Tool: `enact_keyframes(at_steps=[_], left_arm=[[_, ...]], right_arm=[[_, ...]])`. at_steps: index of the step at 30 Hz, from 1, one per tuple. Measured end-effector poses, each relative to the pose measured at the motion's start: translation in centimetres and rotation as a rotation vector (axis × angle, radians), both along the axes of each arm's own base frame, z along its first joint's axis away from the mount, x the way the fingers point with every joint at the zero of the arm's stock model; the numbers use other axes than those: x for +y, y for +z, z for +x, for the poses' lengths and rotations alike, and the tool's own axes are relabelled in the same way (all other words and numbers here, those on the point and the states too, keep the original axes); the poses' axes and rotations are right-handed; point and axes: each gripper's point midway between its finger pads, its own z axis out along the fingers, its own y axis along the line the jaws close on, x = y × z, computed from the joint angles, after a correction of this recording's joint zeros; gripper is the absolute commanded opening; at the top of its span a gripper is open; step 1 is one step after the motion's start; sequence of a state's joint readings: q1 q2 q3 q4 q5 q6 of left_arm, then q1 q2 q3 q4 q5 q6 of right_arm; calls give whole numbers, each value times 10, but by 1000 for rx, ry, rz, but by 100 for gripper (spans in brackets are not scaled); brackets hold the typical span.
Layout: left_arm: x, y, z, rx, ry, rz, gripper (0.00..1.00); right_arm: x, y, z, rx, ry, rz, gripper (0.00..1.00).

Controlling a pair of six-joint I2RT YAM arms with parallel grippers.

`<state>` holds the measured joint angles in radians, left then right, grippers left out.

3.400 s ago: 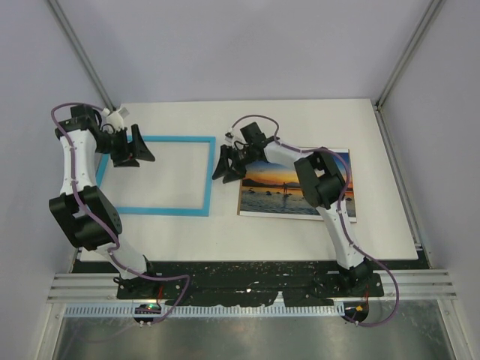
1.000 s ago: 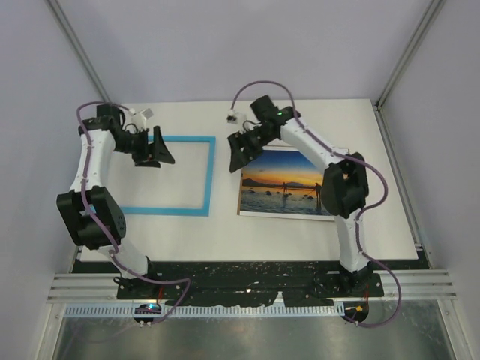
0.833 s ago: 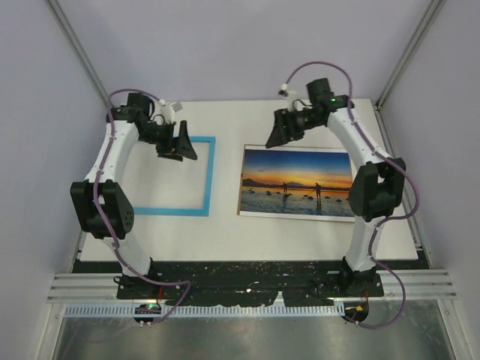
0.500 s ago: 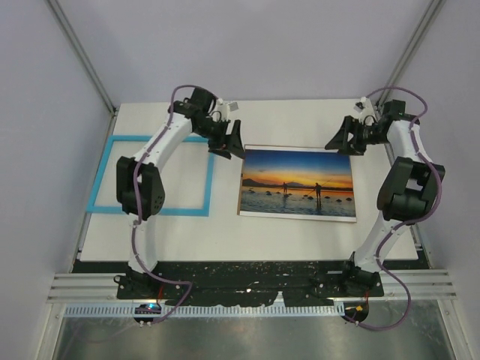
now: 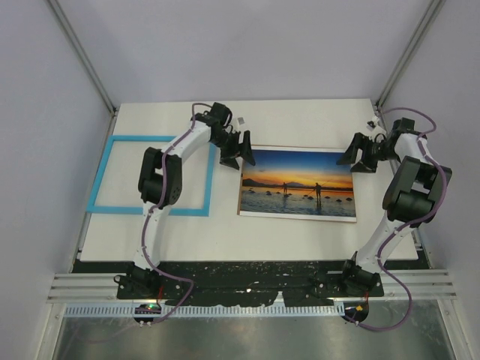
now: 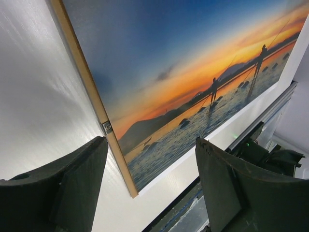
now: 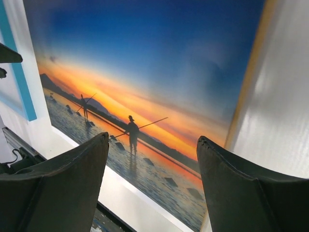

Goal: Take the photo out of the frame
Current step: Pick up the photo frame from the center of the board.

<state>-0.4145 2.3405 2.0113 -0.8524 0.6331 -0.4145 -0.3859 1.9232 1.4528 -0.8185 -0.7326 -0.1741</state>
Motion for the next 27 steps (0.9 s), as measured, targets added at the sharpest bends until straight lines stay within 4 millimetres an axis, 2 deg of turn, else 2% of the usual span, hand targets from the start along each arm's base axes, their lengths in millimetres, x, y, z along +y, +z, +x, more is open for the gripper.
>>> enact_keyframes(at_steps=[4, 7, 12, 27], left_arm=[[-3, -5, 5, -14, 23, 4, 77], [-3, -15, -1, 15, 35, 15, 77], [-4, -24, -8, 49, 51, 23, 77], [-10, -22, -13, 73, 71, -16, 77]], right_arm=[[-14, -9, -4, 14, -39, -23, 78], [-22, -15, -5, 20, -58, -46, 78], [-24, -21, -6, 26, -63, -63, 78], [-26, -36, -11, 52, -68, -78, 78]])
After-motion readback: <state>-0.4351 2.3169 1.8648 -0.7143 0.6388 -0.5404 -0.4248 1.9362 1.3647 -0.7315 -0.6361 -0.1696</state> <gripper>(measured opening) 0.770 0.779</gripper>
